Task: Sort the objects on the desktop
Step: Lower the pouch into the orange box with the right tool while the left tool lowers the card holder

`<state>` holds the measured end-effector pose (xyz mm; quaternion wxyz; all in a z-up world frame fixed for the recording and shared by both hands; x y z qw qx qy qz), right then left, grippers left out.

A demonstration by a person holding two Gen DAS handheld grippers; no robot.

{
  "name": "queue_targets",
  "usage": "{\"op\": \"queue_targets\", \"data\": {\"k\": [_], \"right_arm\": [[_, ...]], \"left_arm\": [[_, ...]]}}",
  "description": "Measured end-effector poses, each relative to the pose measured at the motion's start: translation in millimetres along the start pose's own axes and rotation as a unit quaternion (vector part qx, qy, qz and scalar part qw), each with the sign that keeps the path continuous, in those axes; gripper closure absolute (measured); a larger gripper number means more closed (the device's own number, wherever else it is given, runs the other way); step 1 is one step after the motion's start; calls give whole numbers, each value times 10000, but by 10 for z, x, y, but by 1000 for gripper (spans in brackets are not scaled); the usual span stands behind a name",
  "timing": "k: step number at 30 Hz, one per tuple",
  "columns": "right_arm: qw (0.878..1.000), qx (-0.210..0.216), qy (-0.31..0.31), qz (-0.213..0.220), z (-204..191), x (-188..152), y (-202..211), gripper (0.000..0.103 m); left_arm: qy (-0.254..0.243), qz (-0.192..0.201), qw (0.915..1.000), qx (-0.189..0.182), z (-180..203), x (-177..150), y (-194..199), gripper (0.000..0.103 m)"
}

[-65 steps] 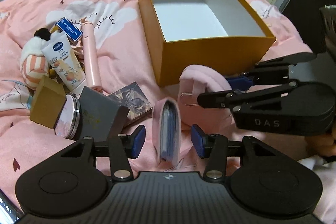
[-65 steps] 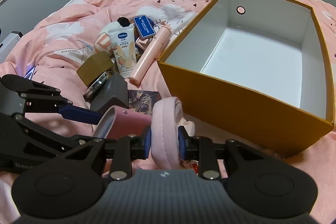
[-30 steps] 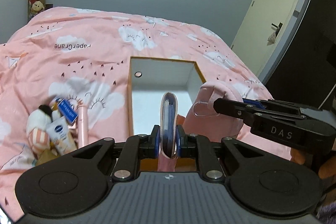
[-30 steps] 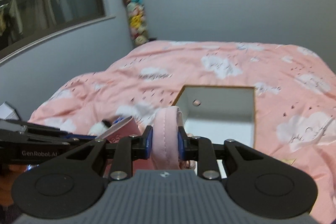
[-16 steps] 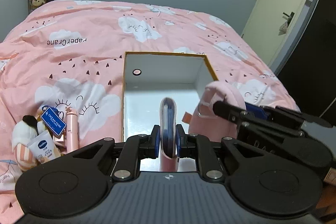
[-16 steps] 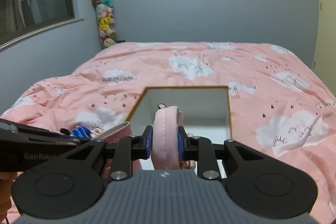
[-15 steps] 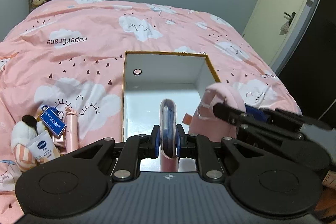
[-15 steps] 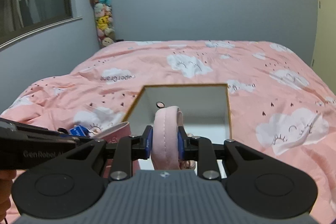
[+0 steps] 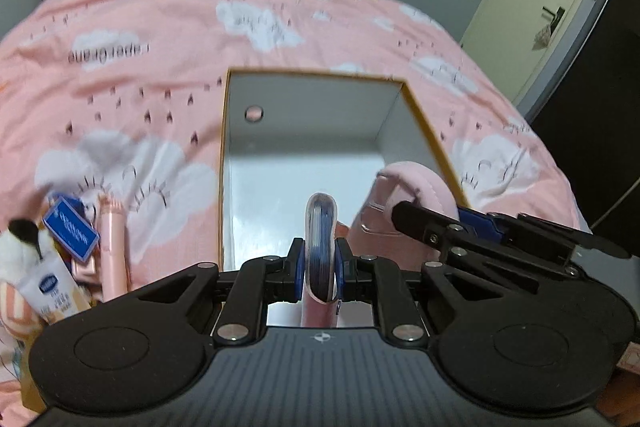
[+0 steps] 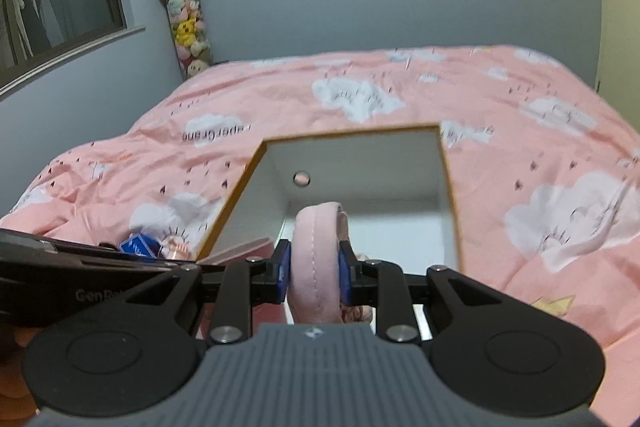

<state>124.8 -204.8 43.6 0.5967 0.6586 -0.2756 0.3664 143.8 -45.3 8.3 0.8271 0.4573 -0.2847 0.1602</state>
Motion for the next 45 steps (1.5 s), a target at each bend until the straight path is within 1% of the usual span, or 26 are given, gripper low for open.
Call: {"op": "queue_targets", "data": {"k": [3, 6, 8, 10, 14, 17, 20, 24, 26, 28, 30, 35, 39, 43, 45], "right_arm": [[9996, 141, -18, -235, -55, -71, -118, 78], [9988, 255, -29, -408, -106, -144, -221, 78], [9985, 243, -22, -484, -125, -189, -279, 78], [9979, 282, -82, -570, -129, -233, -321, 78], [9969, 416, -132, -658, -139, -277, -318, 77], [9940, 494, -150, -965, -135, -306, -311, 76], [9909, 474, -204, -1244, -90, -335, -286, 75], [9827, 728, -506, -1628, -30, -391, -331, 75], [9793, 891, -666, -1692, -32, -402, -348, 77], [9771, 1017, -720, -1726, -67, -404, -354, 77], [9775, 1014, -695, -1715, -105, -403, -364, 78], [9739, 1130, -808, -1793, -126, -398, -402, 77], [9725, 1230, -664, -1862, -223, -405, -410, 75], [9730, 1208, -546, -1888, -298, -413, -418, 72], [9725, 1209, -531, -1919, -322, -401, -435, 70]], "left_arm": [[110, -165, 9998, -34, -123, -43, -35, 87], [173, -345, 9992, 91, -220, -87, -87, 87], [239, -440, 9985, 201, -266, -110, -116, 87], [265, -463, 9981, 297, -295, -142, -121, 87], [131, -468, 9981, 373, -296, -231, -101, 87], [107, -517, 9980, 360, -299, -268, -75, 86], [125, -624, 9974, 328, -313, -320, -56, 86], [221, -633, 9973, 311, -332, -371, -48, 86], [184, -609, 9974, 350, -305, -384, -38, 86], [29, -601, 9972, 440, -251, -403, -20, 86], [-79, -580, 9969, 527, -218, -417, 3, 86], [-132, -588, 9973, 419, -229, -452, 16, 85], [-110, -604, 9977, 273, -238, -500, 31, 84], [-145, -534, 9983, 175, -244, -548, 110, 84], [-185, -433, 9988, 132, -241, -563, 180, 84]]}}
Point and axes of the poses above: each gripper's, at about its wrist camera, not at the fingertips, and y roughly against the way its jaws point, z to its right, x to its top, the point moved 2 cm from there along -y, roughly the way its jaws point, and after that the axes turned 12 degrees about -x, right-handed, at the moved point
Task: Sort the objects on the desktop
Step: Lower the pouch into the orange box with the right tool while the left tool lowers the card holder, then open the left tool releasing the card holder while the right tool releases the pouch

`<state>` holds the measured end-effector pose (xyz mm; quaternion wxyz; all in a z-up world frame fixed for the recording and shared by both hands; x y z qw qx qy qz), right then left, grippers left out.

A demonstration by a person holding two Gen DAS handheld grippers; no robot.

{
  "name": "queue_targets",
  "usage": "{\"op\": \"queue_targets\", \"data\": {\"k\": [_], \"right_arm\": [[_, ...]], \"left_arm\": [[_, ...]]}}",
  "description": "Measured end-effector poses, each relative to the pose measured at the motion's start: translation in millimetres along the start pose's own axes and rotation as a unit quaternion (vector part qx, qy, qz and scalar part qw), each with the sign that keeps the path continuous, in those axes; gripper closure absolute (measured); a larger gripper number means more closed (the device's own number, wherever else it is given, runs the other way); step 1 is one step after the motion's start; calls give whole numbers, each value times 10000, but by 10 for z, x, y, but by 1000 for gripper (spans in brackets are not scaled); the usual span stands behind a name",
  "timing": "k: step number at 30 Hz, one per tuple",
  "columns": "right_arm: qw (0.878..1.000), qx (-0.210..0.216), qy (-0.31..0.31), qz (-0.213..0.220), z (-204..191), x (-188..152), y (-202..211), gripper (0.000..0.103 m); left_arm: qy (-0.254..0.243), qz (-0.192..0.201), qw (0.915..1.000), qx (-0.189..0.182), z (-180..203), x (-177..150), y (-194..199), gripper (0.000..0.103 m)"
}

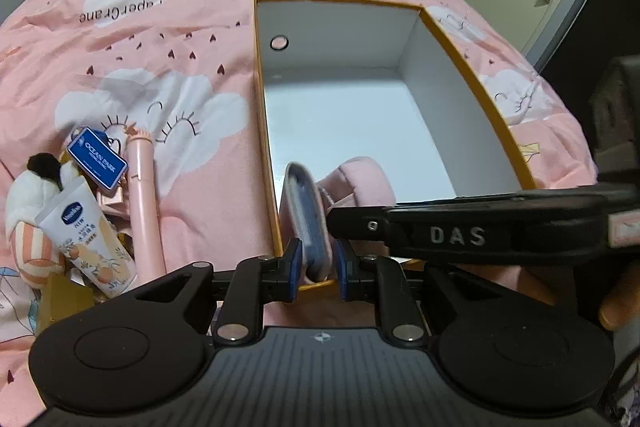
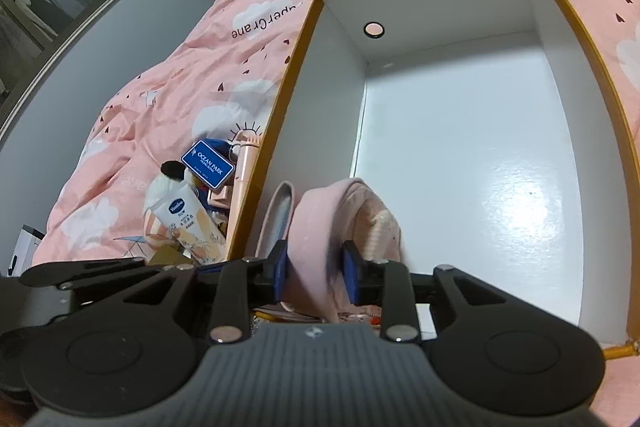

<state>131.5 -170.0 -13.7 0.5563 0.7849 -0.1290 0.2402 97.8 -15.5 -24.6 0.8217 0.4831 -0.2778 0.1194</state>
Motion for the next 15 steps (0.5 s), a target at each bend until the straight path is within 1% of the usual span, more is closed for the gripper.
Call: {"op": "queue_targets", "data": {"k": [1, 3, 4, 5, 9, 13, 15], "right_arm": [[10000, 2, -18, 41, -9, 15, -1, 70], [10000, 52, 20, 81, -54, 38, 13, 65], [9999, 36, 101, 120, -93, 46, 17, 62], [9996, -16, 228, 149, -138, 48, 11, 61], [9984, -227, 499, 107, -240, 9, -75, 60], [9983, -256, 504, 130, -210, -13, -48, 60], [9982, -254, 520, 178, -213, -17, -9, 59]], "left_arm": [[-17, 44, 10000, -21, 1, -4, 34, 84], [-43, 128, 9999, -47, 1, -14, 106, 83], [-46, 150, 9999, -17, -3, -23, 136, 83], [-46, 161, 9999, 20, -17, -25, 154, 83], [42, 180, 9998, 81, -80, -80, 199, 83], [147, 205, 9996, 104, -121, -152, 220, 80], [229, 217, 9993, 178, -140, -176, 224, 79]]}}
Point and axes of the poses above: each gripper's, at about its wrist camera, not at the fingertips, and y roughly against the way its jaws point, z to its right, x to its top, the point moved 2 cm from there along -y, roughly the way its jaws point, and after that the axes turned 12 degrees about -x, right-handed, at the moved point
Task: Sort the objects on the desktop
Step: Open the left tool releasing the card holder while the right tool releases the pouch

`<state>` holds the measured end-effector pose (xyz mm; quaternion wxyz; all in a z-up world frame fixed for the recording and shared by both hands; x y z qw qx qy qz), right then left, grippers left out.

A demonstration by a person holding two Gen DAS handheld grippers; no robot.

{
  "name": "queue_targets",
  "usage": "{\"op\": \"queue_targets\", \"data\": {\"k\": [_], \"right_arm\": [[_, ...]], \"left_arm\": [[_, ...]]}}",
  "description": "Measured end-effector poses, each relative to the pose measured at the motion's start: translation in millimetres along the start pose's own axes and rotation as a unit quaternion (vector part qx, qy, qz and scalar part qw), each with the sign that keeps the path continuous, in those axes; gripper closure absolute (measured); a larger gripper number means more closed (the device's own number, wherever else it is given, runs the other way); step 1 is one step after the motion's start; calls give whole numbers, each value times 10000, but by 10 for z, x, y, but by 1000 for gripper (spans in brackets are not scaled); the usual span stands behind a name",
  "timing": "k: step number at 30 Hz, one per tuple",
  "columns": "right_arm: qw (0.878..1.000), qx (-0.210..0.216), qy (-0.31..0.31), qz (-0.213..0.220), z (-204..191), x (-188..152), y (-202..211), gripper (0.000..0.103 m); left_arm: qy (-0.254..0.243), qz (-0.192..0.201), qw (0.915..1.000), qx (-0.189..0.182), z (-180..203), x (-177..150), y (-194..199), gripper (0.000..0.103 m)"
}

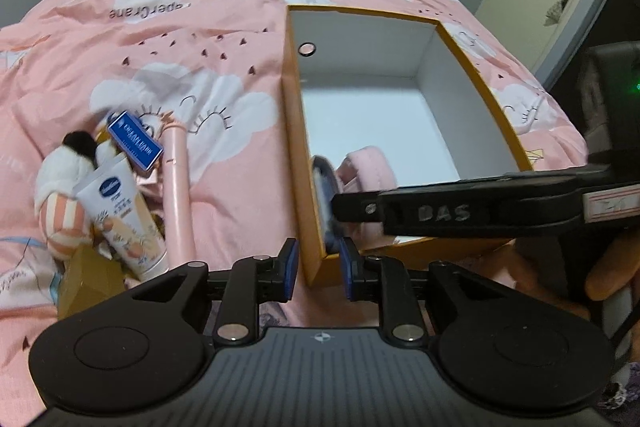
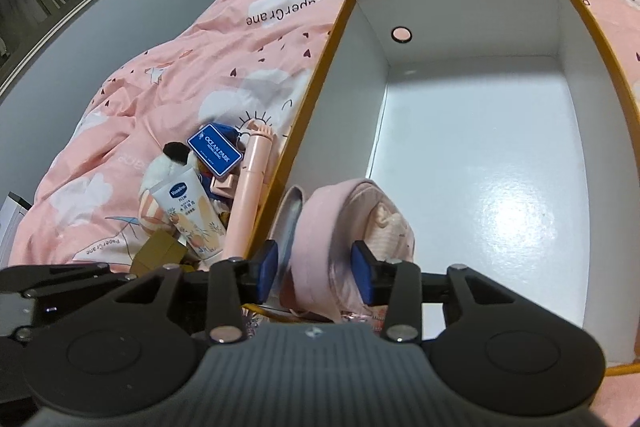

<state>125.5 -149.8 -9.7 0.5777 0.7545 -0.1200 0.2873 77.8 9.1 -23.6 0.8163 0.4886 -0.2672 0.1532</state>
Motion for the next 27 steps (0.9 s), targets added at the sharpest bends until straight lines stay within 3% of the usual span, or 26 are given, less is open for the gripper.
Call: {"op": "queue_targets", "data": {"k": [15, 22, 27], "right_arm": [[9943, -566, 558, 716, -118, -68, 349, 55], [9944, -561, 673, 585, -176, -100, 283, 82], [9924, -664, 815, 639, -239, -105, 234, 84]], "left_arm": [[136, 218, 9996, 110, -6, -117, 191, 71], [229, 253, 9993, 126, -39, -172, 252, 71], [322, 262, 9990, 151, -88, -206, 297, 71]]}}
Point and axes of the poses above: each gripper's, at about its wrist camera, not at the fingertips, and y roughly against the way its jaws point, z to its right, x to its top, the point moved 2 cm from there along -y, roughly the way its jaws point, and after that the axes turned 12 degrees about -x, right-handed, at the moved point
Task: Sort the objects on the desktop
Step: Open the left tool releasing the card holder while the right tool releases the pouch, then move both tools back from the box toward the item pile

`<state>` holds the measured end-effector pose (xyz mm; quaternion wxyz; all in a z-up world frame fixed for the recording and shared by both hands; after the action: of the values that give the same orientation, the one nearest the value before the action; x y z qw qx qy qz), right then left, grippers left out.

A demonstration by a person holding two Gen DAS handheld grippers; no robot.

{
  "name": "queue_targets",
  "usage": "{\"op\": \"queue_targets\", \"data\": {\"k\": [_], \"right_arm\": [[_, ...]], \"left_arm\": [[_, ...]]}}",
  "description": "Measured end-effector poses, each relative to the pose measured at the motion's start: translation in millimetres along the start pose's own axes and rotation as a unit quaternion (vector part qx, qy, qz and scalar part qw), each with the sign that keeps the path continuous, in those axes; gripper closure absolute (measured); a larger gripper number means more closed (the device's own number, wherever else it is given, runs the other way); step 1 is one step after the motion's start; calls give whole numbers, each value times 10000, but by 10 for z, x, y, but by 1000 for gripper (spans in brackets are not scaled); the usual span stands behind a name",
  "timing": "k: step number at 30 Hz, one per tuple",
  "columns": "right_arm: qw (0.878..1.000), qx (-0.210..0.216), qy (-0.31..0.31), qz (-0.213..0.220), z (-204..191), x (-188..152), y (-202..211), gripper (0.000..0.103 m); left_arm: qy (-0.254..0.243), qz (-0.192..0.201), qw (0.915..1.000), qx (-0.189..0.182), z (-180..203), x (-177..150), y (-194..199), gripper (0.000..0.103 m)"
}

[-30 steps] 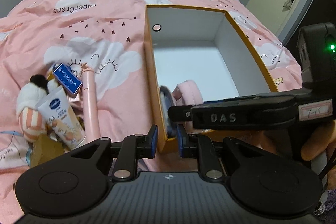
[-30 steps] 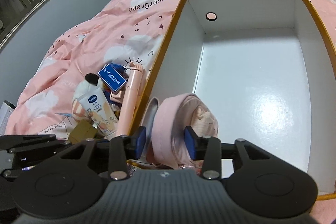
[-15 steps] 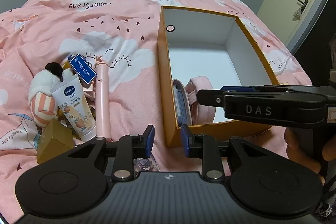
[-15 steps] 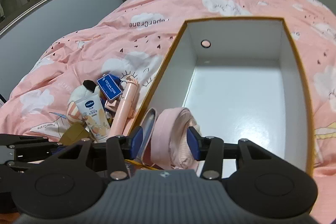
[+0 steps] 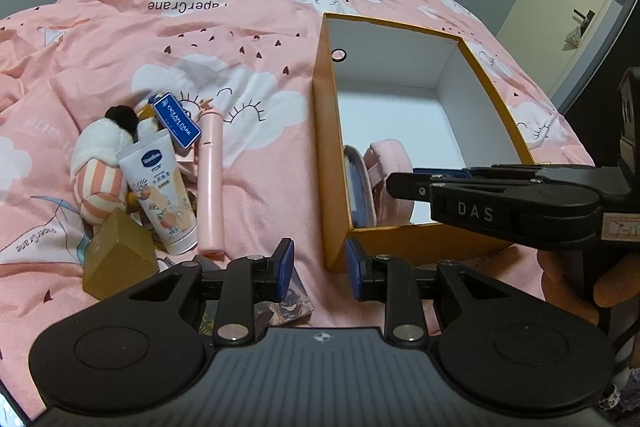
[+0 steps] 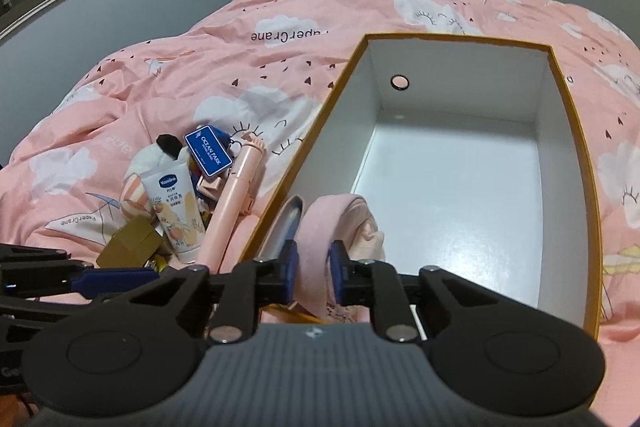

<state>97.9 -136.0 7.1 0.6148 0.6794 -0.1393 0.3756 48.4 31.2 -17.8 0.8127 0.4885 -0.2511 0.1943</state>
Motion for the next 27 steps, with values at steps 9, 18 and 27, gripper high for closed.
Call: {"op": "queue_targets", "data": {"k": [9, 18, 27], "right_arm": [[9992, -6, 401, 8, -146, -19, -73, 84], [9990, -32, 410, 182, -99, -35, 54, 81], [9956, 194, 575, 711, -126, -64, 326, 67]], "left_arm": [[67, -53, 10000, 40, -58, -34, 22, 71], [78, -109, 9999, 50, -67, -44, -3, 71], [-237, -19, 9995, 199, 65, -59, 50, 71]]}}
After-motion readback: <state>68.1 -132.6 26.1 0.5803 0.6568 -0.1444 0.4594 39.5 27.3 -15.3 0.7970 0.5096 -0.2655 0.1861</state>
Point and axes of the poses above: each gripper's, at about its wrist camera, not at the fingertips, and y roughly against the way its jaws point, z to its right, x to its top, the point moved 2 cm from there along -y, roughly the way its jaws point, and after that the axes turned 12 degrees about -x, right-handed, at the moved point
